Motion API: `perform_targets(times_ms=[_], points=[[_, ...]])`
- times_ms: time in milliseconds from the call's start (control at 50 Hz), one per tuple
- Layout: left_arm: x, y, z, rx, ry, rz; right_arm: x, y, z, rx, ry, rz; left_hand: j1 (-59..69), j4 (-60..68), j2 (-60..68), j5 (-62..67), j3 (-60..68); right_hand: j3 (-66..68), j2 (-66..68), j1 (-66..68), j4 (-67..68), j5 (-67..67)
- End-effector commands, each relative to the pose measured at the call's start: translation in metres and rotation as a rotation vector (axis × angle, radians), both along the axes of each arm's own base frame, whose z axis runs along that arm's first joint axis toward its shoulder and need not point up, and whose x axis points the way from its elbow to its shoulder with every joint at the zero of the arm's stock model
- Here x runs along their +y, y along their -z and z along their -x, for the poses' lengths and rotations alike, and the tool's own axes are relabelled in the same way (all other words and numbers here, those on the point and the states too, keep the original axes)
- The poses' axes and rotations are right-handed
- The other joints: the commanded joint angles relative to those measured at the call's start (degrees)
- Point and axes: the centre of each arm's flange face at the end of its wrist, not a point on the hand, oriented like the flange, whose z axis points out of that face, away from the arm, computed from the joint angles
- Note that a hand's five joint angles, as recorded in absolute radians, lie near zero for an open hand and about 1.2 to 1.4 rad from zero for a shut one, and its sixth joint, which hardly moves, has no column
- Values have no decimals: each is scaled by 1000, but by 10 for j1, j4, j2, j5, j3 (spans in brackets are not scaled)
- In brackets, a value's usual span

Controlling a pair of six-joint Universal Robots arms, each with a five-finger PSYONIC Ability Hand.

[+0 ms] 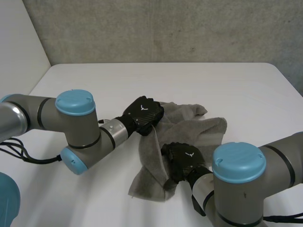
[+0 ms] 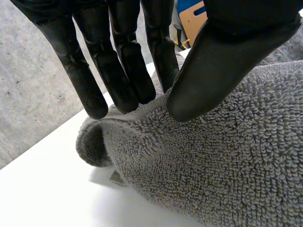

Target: Fold the towel.

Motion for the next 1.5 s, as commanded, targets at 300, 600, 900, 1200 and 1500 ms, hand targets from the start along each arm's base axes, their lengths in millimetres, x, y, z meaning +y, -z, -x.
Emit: perform_targets(times_ms=[300, 600, 900, 1200, 1500], points=[[-18, -46, -10, 39, -133, 91, -23, -36, -22, -163, -92, 35, 73, 58, 58, 66, 69, 516, 514, 521, 518, 516], [0, -108, -31, 40, -211, 67, -71, -92, 15, -20, -196, 77, 73, 58, 58, 66, 69, 516, 514, 521, 518, 516], [10, -96, -35, -15, -220, -47, -85, -101, 17, 319, -432, 161, 73, 58, 58, 66, 69, 516, 514, 521, 518, 516], [-30, -304, -32, 629, -379, 519, -142, -314, -3, 90, -80, 1168, 71, 56, 57, 65, 67, 516, 514, 521, 518, 516], [-8, -297, -52, 638, -422, 469, -116, -300, -4, 152, -300, 1113, 71, 56, 56, 65, 67, 516, 514, 521, 518, 516]])
